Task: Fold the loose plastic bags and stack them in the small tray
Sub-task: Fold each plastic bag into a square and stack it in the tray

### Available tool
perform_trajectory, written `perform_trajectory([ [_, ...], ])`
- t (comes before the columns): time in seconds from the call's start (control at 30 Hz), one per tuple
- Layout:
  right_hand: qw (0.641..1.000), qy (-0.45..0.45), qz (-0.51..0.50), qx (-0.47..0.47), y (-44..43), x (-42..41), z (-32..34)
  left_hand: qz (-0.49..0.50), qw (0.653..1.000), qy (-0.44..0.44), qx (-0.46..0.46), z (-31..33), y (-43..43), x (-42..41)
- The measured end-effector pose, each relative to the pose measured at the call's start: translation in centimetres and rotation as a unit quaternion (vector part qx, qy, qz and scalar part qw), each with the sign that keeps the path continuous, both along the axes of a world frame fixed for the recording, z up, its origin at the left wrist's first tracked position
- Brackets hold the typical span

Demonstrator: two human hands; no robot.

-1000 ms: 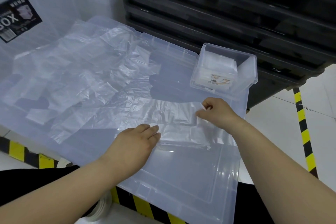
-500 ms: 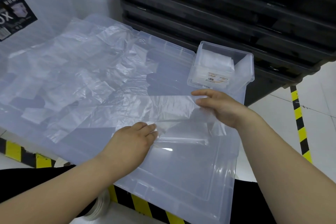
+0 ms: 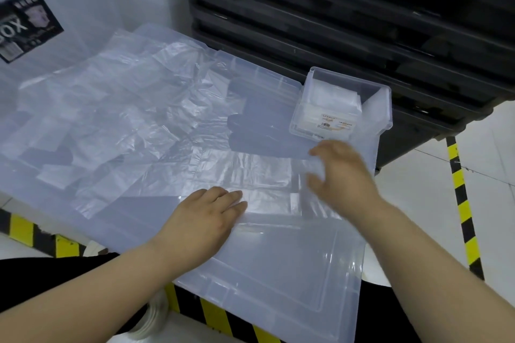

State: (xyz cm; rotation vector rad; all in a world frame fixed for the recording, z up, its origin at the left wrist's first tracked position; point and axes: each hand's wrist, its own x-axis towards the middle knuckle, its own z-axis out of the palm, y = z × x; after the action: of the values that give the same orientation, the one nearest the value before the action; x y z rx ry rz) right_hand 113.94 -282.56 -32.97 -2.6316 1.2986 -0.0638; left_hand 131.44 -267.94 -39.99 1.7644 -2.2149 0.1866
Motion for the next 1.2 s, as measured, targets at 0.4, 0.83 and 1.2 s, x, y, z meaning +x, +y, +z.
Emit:
perform_trajectory([
  [0.4,0.978,0.059,0.184,-0.075,5.2,2.6,-4.0,0.002,0.999,-0.005,0.032,0.7,-0.3,1.2],
  [0.83,0.974,0.072,0.082,0.2,1.4,0.7,0.8,0.211,0.834,0.367,0.353,5.1,-1.1,5.0],
  [1.2,0.943,-0.099,-0.112,0.297,-2.8,-0.1,-1.4,0.353,0.715,0.532,0.284,4.5,-1.6,5.8],
])
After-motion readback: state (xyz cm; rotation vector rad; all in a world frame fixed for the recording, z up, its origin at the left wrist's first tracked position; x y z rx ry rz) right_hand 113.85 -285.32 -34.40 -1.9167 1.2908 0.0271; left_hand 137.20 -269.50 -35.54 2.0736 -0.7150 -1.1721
